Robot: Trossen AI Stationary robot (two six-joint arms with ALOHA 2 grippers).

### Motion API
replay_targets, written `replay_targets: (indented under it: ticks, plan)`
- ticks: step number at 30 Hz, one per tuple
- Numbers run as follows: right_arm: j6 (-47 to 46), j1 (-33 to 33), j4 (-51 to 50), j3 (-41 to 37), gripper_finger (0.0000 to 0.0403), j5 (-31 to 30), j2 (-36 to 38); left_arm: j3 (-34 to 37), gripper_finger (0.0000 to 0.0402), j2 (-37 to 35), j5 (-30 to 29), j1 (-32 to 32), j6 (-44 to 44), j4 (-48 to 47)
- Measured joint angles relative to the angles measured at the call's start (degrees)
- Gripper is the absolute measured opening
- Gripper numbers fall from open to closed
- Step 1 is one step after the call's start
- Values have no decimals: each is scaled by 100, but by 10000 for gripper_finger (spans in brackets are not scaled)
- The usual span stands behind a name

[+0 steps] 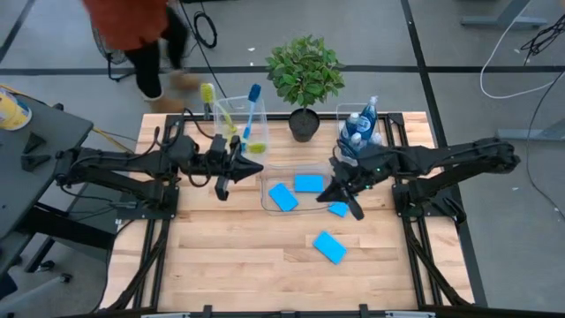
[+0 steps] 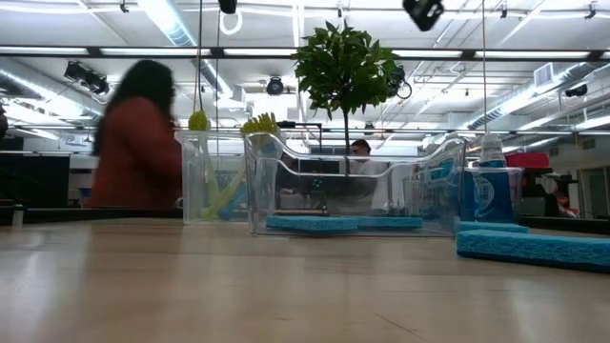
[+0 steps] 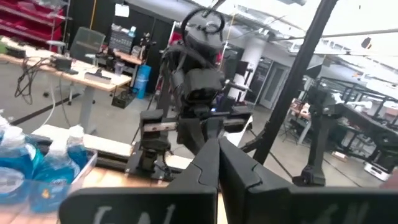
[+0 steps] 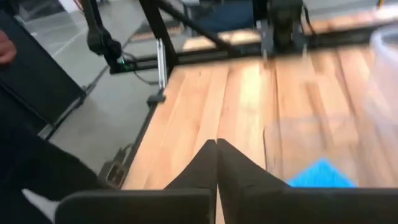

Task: Pick & Place Kitchen Sink Supplies
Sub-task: Put the blue sponge into the bottom transparent bin

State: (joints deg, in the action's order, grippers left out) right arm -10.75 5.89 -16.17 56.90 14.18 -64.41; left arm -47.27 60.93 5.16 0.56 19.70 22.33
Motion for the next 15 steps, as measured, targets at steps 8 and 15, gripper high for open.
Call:
replay_targets:
  ticks: [8, 15]
  plan:
    - [-896, 707, -1029, 0, 3, -822, 546, -2, 3, -44, -54, -194, 0, 21]
    - [-1952, 1331, -1793, 0, 2, -1579, 798, -2, 5, -38, -63, -343, 2, 5]
